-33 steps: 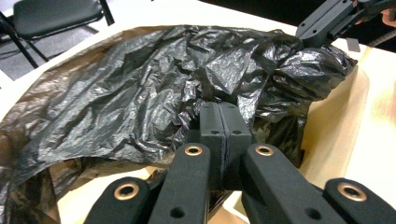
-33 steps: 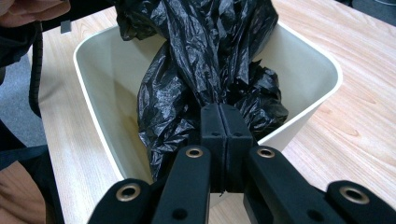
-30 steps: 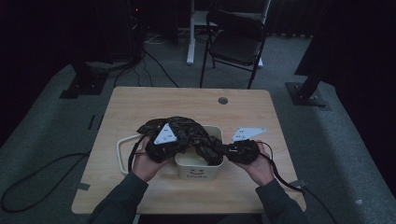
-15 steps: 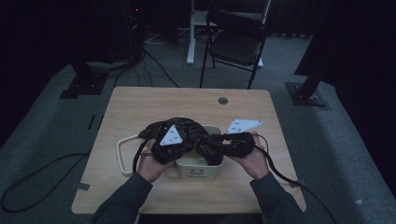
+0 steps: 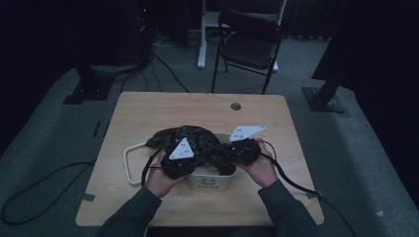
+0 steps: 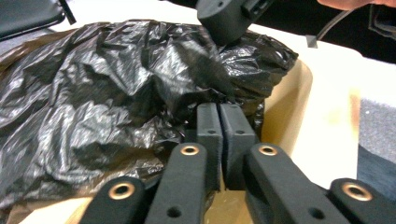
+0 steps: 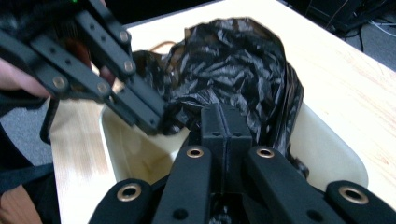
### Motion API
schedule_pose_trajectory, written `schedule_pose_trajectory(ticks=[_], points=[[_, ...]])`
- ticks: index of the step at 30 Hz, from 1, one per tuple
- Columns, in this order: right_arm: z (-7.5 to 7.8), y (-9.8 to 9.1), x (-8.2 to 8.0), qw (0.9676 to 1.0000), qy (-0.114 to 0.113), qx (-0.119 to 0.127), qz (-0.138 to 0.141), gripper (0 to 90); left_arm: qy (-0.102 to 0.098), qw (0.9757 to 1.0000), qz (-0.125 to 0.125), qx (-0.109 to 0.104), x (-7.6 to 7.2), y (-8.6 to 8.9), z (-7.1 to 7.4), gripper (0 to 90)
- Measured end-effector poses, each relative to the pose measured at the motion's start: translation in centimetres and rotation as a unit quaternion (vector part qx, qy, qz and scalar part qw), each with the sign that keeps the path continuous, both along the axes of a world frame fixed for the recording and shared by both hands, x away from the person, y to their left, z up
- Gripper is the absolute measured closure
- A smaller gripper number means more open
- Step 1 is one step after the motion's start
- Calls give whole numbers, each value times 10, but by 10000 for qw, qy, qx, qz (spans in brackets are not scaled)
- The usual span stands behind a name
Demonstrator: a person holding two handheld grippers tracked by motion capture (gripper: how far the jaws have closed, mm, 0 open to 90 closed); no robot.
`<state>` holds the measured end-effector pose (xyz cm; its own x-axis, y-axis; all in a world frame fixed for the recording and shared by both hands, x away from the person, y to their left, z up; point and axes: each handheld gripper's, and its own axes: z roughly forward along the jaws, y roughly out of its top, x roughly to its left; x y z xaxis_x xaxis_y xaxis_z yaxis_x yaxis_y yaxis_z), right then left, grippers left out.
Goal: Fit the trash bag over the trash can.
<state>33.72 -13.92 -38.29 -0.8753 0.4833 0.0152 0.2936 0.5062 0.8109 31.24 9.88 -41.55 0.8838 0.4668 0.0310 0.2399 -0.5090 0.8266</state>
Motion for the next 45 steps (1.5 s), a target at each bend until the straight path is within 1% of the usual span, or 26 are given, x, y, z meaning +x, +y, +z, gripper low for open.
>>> schedule_pose_trajectory(ticks=[1, 4, 5, 6, 9, 11, 14, 15, 17, 18, 22, 25, 27, 31, 33, 35, 37, 39, 40, 42, 45], points=[[0, -2, -1, 10000, 5, -15, 3, 900, 21, 10000, -63, -16, -2, 4, 1, 828], [-1, -5, -4, 10000, 9, -38, 11, 900, -8, 10000, -64, 33, -5, 7, 1, 767], [-1, -6, -5, 10000, 17, -56, 24, 900, 1, 10000, -57, 14, -8, 12, 3, 767], [-2, -8, -8, 10000, 8, -69, 33, 900, -10, 10000, -41, -16, -9, 15, 4, 738], [-4, -12, -12, 10000, 26, -80, 46, 900, -65, 10000, 9, -69, -12, 27, 9, 713], [-5, -15, -14, 10000, 46, -69, 39, 900, -86, 9999, 93, -89, -12, 35, 11, 707], [-7, -17, -16, 10000, 62, -63, 39, 900, -95, 9995, 257, -180, -10, 48, 14, 703], [-7, -17, -17, 9999, 61, -77, 44, 900, -101, 9992, 321, -205, -10, 51, 14, 702], [-7, -18, -18, 9999, 59, -76, 60, 900, -101, 9992, 321, -205, -10, 51, 14, 701], [-8, -19, -19, 9999, 59, -93, 53, 900, -112, 9978, 587, -275, -6, 64, 14, 701], [-8, -23, -21, 9999, 62, -85, 32, 900, -37, 9961, 822, -307, 0, 75, 11, 701], [-9, -25, -22, 9999, 74, -80, 32, 900, 62, 9956, 885, -288, 5, 77, 7, 701], [-9, -26, -23, 9999, 79, -77, 51, 900, 115, 9956, 892, -261, 6, 75, 4, 694], [-10, -28, -25, 9999, 86, -56, 74, 900, 160, 9962, 836, -189, 10, 67, 1, 671], [-11, -29, -26, 9999, 90, -44, 85, 900, 185, 9964, 819, -116, 13, 63, -1, 660], [-11, -29, -27, 9999, 92, -34, 96, 900, 244, 9964, 807, -114, 17, 59, -3, 654], [-10, -29, -27, 9999, 85, -12, 104, 900, 225, 9965, 791, -139, 17, 57, -3, 648], [-10, -30, -28, 9999, 75, -15, 88, 900, 135, 9964, 816, -178, 15, 58, -2, 647], [-10, -31, -28, 9999, 74, -12, 95, 900, 98, 9962, 843, -199, 14, 60, -1, 647], [-10, -32, -28, 9999, 80, -9, 89, 900, 43, 9954, 903, -306, 13, 67, 1, 649], [-11, -35, -28, 9999, 95, -12, 58, 900, -15, 9934, 1075, -398, 12, 80, 5, 647]])
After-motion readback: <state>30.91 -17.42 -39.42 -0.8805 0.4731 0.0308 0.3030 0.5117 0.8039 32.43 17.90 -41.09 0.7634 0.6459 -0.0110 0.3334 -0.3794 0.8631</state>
